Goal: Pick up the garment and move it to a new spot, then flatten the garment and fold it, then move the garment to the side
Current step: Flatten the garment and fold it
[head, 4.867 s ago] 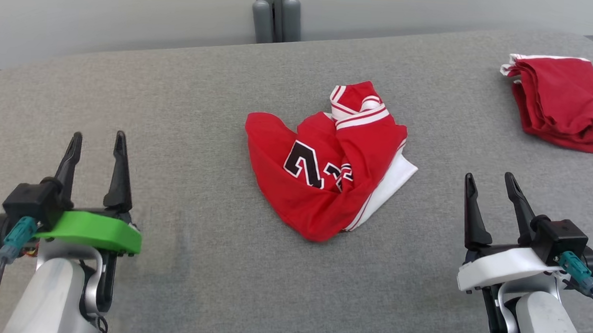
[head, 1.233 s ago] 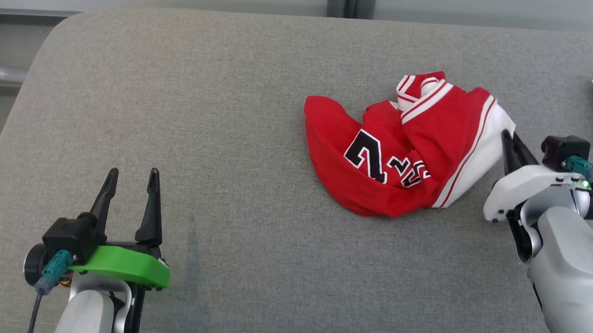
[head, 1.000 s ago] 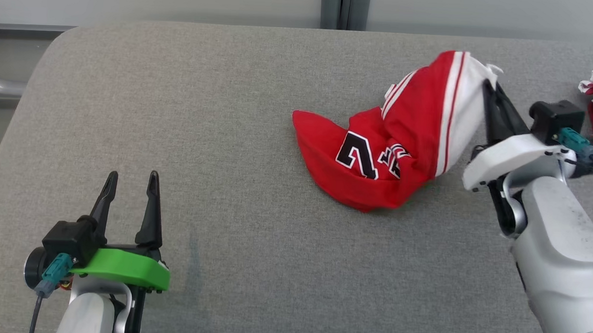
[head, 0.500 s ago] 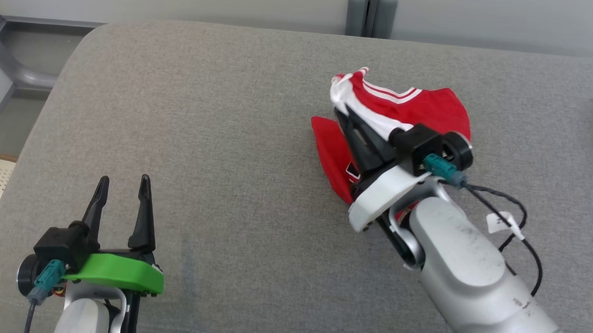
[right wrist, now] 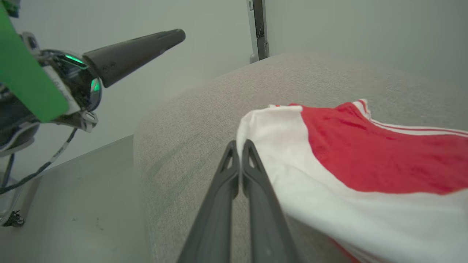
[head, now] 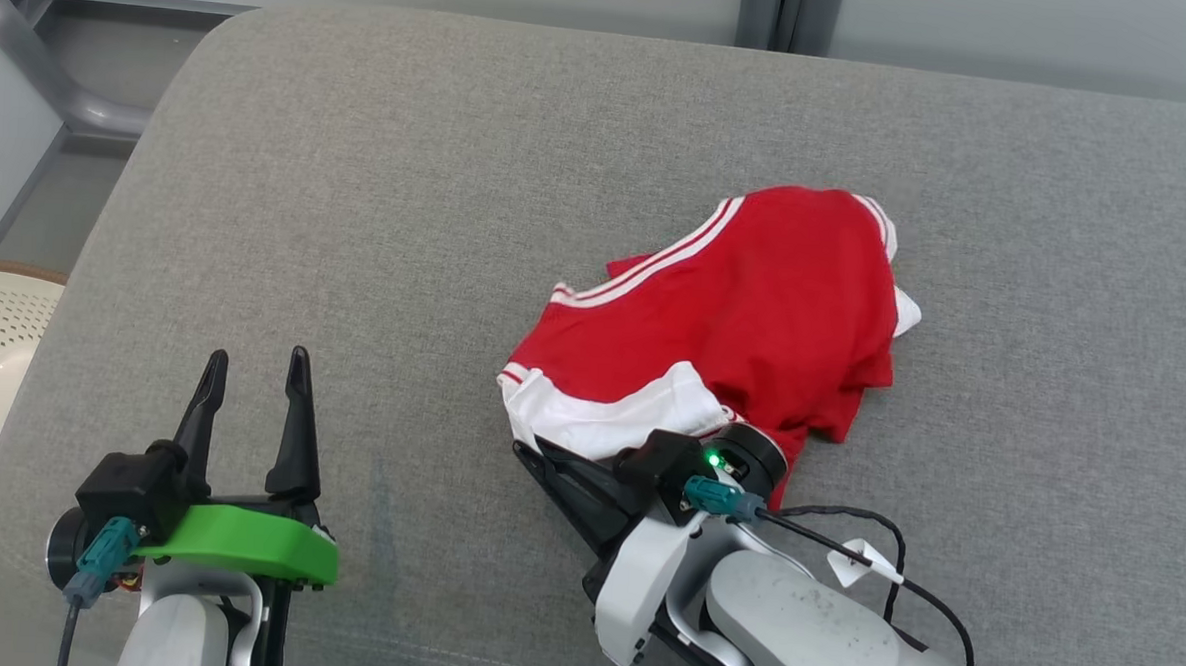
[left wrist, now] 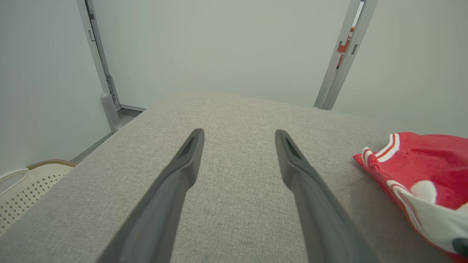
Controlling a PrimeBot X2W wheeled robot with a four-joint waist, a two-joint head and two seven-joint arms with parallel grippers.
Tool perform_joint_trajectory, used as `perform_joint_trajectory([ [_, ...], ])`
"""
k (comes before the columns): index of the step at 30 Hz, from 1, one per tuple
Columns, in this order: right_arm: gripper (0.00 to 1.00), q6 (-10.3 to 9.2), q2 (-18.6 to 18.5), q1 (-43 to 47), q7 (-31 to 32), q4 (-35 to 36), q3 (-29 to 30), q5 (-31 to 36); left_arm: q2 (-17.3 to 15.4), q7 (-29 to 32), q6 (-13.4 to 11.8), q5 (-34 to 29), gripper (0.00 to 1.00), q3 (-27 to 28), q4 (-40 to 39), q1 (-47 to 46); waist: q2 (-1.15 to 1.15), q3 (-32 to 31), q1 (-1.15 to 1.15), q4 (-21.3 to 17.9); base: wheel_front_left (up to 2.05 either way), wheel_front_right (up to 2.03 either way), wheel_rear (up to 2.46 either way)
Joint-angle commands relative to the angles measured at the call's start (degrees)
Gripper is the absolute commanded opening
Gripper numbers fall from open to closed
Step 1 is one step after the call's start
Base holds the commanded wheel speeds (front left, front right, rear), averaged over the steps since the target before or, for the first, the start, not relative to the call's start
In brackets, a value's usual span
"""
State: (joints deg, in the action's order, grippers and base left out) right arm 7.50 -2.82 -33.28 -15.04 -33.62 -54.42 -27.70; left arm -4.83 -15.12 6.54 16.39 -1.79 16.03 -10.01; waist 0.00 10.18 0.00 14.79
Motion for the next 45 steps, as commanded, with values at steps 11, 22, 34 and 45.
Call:
perform_joint_trajectory([
  [11,0.00,-0.01,-0.52,-1.95,-0.17,3.35,14.63,3.97,0.38,-0.02,0.39,-1.36,1.00,1.58,-0.04,0.59,0.00,-1.01,0.00,-3.46,0.00,0.00,0.00],
  [22,0.00,0.00,-5.14,11.91,-0.17,14.14,40.10,7.88,0.50,-0.02,0.50,-1.64,1.00,1.60,-0.03,1.59,0.00,-2.65,0.00,-8.20,0.00,0.00,0.00],
  [34,0.00,0.00,-3.96,25.85,-0.18,18.68,59.73,7.10,0.67,-0.02,0.69,-1.83,1.00,0.71,0.31,2.10,0.00,-2.91,0.00,-9.85,0.00,0.00,0.00],
  [45,0.41,0.00,-1.67,28.77,-0.18,14.58,70.46,10.50,0.65,-0.02,0.91,-1.40,1.00,0.03,1.17,1.67,0.00,-3.31,0.00,-9.73,0.00,0.00,0.00],
])
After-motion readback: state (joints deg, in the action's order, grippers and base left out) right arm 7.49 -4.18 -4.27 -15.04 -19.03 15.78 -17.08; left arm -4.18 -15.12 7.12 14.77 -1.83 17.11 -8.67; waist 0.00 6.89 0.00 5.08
